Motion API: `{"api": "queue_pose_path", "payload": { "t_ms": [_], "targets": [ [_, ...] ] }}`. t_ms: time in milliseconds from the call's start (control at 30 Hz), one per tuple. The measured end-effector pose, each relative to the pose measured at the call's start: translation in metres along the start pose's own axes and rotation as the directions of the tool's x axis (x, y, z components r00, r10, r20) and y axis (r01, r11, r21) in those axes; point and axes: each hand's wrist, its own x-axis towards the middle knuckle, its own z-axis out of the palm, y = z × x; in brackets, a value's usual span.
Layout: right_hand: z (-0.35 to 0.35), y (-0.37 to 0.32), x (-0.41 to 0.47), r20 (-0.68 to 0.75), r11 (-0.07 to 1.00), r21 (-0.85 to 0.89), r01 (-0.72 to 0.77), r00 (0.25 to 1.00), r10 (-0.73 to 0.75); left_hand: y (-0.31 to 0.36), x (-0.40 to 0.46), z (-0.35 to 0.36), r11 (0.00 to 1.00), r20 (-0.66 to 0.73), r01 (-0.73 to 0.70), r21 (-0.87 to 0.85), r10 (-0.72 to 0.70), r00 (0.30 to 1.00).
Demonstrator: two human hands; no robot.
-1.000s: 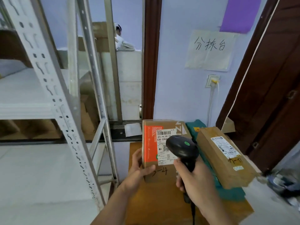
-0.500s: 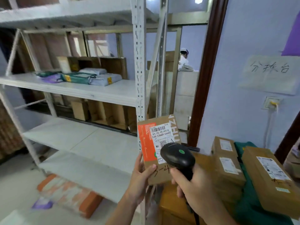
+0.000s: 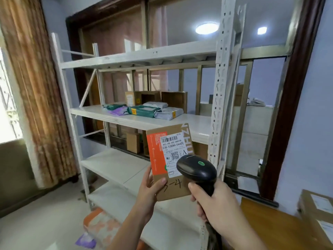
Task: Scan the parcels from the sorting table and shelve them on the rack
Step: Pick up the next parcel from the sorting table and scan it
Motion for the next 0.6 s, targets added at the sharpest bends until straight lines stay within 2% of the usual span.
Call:
{"api": "queue_pose_path", "payload": {
  "t_ms": [133, 233, 433, 600],
  "targets": [
    [0.044, -0.038, 0.031, -0.005, 0.993, 0.034, 0.116, 0.993, -0.116, 0.028, 0.026, -0.056, 0.999, -0.001, -0.034, 0.033, 0.034, 0.999],
    [0.080, -0.059, 0.050, 0.044, 0.988, 0.019, 0.154, 0.987, -0.155, 0.042, 0.042, -0.099, 0.999, -0.009, -0.038, 0.037, 0.038, 0.999],
    [0.162, -0.077, 0.094, 0.166, 0.988, -0.017, 0.154, 0.975, -0.149, 0.054, 0.072, -0.178, 0.999, -0.074, -0.028, 0.029, 0.031, 0.997],
    [0.226, -0.080, 0.146, 0.251, 0.992, -0.012, 0.127, 0.960, -0.120, 0.049, 0.103, -0.251, 0.999, -0.150, 0.031, 0.008, -0.029, 0.988]
  ]
}}
